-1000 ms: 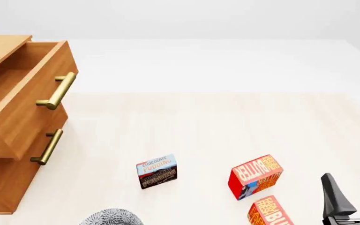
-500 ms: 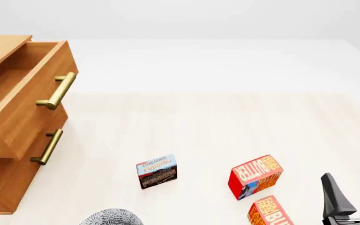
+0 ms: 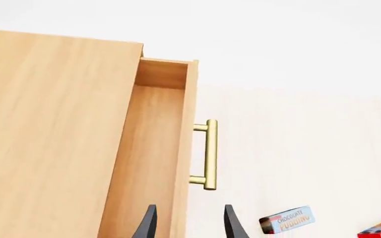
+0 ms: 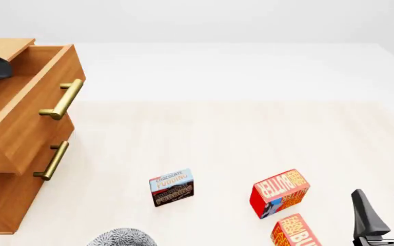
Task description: Put the chocolate pudding in the top drawer of the cabinet and close it.
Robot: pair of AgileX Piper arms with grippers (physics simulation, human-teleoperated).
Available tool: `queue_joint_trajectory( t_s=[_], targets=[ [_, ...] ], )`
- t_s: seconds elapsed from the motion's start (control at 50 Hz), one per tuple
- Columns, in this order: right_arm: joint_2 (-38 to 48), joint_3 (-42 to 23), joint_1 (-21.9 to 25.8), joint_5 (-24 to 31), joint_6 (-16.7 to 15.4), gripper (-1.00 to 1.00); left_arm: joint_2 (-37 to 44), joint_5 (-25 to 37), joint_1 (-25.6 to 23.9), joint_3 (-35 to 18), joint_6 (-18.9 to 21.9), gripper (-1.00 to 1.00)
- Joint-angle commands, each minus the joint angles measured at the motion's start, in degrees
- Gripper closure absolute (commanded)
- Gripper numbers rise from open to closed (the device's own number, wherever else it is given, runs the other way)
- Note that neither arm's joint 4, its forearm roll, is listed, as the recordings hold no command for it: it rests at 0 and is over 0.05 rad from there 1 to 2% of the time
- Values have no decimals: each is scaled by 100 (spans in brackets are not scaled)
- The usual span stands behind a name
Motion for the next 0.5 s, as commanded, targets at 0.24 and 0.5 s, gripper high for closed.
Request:
queue_joint_trajectory(
  t_s=[0.24, 0.5],
  targets=[
    [0, 0, 0, 0, 0, -100, -109, -474, -191, 851, 33, -100],
    [0, 0, 0, 0, 1, -100, -38, -693, -145, 1067, 117, -100]
  ],
)
